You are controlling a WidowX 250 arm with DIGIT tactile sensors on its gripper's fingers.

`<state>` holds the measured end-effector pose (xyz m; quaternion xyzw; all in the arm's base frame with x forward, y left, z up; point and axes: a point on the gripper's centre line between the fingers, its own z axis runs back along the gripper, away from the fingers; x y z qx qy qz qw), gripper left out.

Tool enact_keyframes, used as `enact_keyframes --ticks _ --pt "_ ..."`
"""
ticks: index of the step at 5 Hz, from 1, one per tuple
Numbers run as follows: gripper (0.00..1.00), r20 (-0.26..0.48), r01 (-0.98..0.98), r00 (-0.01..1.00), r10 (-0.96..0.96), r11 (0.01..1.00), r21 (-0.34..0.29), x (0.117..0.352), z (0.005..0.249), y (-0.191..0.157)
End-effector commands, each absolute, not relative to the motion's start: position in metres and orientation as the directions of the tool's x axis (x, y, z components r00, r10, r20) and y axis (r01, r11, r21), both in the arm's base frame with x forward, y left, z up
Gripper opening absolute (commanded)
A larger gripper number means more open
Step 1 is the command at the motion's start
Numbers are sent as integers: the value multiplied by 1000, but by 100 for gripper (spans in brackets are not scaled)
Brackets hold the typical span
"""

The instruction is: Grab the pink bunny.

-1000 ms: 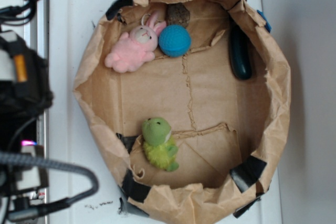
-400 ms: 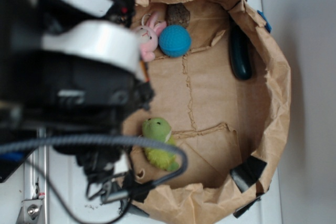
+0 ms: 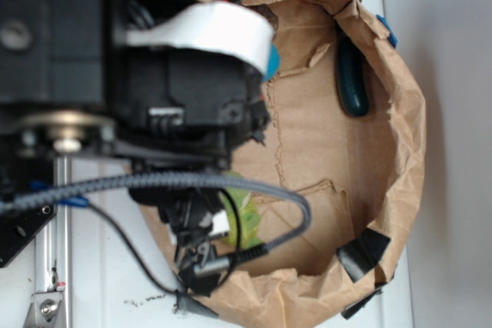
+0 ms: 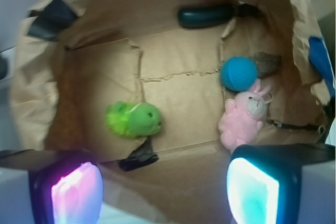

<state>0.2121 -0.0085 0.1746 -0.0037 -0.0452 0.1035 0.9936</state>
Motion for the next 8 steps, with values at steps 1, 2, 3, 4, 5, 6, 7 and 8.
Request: enact_keyframes --ticks 1,2,3,4,5,6,7,8 --pt "100 146 -360 923 357 933 -3 207 163 7" --pt "100 146 -360 923 357 933 -3 207 163 7" --pt "100 146 -360 923 357 933 -3 207 163 7" --pt "100 146 -360 923 357 933 -3 207 163 7" --pt "100 146 -360 923 357 933 -3 207 163 7" --pt "100 161 -382 913 376 924 8 227 161 15" --pt "100 171 -437 888 426 899 28 250 153 20" --pt "100 196 -511 848 493 858 51 265 146 27"
